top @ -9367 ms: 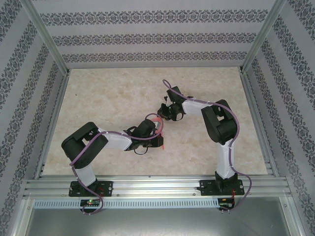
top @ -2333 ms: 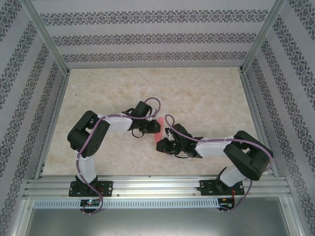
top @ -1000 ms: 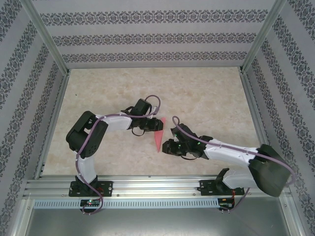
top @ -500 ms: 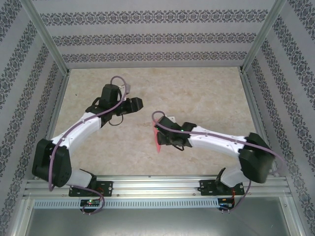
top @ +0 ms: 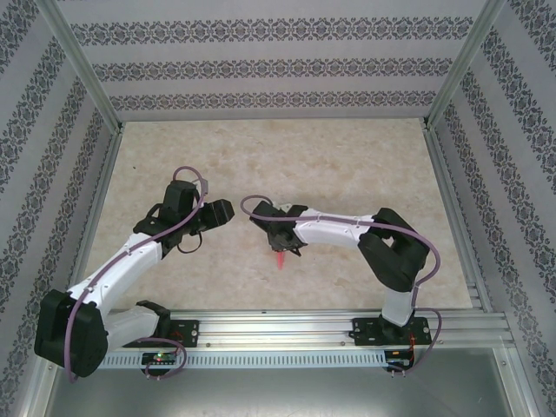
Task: Fold a paper plane with a square sheet of paper (fold left side to right side)
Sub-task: Turn over the paper plane at the center of the table.
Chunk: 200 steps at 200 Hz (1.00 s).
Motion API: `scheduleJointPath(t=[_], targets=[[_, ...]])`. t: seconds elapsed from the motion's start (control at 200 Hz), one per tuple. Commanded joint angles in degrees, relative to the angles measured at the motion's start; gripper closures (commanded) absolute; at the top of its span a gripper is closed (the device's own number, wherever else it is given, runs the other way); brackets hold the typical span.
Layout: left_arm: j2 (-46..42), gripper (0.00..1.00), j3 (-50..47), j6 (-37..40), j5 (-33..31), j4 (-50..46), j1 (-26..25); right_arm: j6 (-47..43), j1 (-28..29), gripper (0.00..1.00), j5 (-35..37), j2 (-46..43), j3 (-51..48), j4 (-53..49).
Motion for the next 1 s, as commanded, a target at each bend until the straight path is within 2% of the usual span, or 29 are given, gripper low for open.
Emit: scheduleJointPath(t=[0.0, 0.225, 0.42, 0.545, 0.729, 0.994], targets=[[-0.88, 0.37, 0.6, -0.48, -1.12, -1.74, 0.32, -0.55, -1.01, 0.77, -1.67, -2.11, -2.3, 2.26], [-0.83, 0.37, 0.43, -0.4, -1.07, -1.76, 0.28, -4.83, -6.25, 1.0, -12.3, -12.3, -12.74, 12.53], [-0.94, 0.37, 0.19, -0.47, -1.17, -1.6, 0.26, -7.12, -13.59, 1.0, -25.3, -25.47, -21.11, 21.64], [-0.97, 0.37, 0.29, -0.46, -1.2, -1.6, 0.3, -6.64, -17.58, 1.0, -34.85, -29.57, -23.78, 26.71], [-1.2, 0.36, 0.16, -0.37, -1.19, -1.68, 0.31, -3.89, -19.51, 1.0, -42.13, -26.25, -24.83, 34.11], [-0.82, 0.36, -0.31, -0.54, -0.74, -1.25, 0.34, -4.86, -22.12, 1.0, -42.95, -14.21, -25.86, 39.18]])
